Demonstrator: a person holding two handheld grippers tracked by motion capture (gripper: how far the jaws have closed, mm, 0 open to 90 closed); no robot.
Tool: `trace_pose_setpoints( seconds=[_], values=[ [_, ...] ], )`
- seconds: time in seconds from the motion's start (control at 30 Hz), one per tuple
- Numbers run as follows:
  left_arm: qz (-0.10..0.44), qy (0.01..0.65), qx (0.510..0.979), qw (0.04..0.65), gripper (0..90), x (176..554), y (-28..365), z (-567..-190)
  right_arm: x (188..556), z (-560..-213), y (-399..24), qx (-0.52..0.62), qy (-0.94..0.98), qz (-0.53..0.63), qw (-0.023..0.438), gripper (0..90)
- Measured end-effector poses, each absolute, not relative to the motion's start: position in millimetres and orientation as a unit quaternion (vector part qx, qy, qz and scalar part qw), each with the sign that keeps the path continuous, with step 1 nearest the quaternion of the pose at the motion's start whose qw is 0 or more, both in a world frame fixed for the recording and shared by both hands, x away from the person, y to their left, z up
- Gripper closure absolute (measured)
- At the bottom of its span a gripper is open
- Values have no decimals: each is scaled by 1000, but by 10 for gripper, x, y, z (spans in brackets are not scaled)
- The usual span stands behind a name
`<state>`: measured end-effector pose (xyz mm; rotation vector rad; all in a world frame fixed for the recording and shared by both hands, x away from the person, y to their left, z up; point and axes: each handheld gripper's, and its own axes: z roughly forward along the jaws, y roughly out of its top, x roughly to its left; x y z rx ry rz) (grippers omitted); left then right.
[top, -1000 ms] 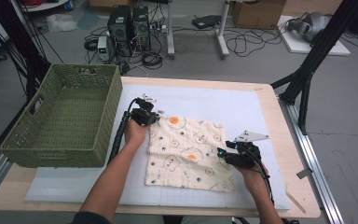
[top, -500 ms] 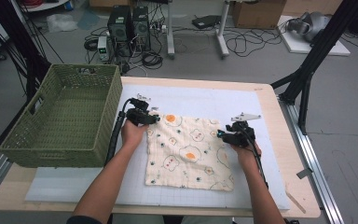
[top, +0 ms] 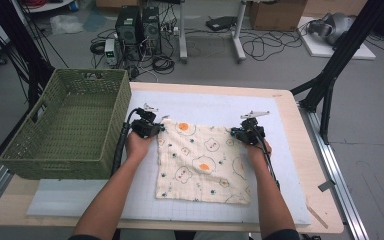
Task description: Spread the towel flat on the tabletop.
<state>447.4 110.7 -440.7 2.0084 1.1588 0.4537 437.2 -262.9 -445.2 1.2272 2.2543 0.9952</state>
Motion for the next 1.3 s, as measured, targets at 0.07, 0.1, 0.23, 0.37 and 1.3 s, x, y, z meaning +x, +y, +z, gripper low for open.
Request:
trace_pose_setpoints(
  seconds=[0.07,0.1,0.23,0.37,1.3],
  values=[
    [194,447,779,396,869,4476,1080,-4369,4376,-4431,-2637,439,796,355,218,880],
    [202,442,775,404,871,4477,1061,-4352,4376,-4419,-2642,445,788,355,235,880],
    [199,458,761,415,761,4486,1005,-4383,4375,-4393,-2645,467,760,340,298,878],
    [168,468,773,395,588,4483,1025,-4436,4382,-4442,-2631,479,758,324,300,776],
    [156,451,773,419,461,4297,1125,-4448,3977,-4280,-2770,447,789,369,201,574]
  ],
)
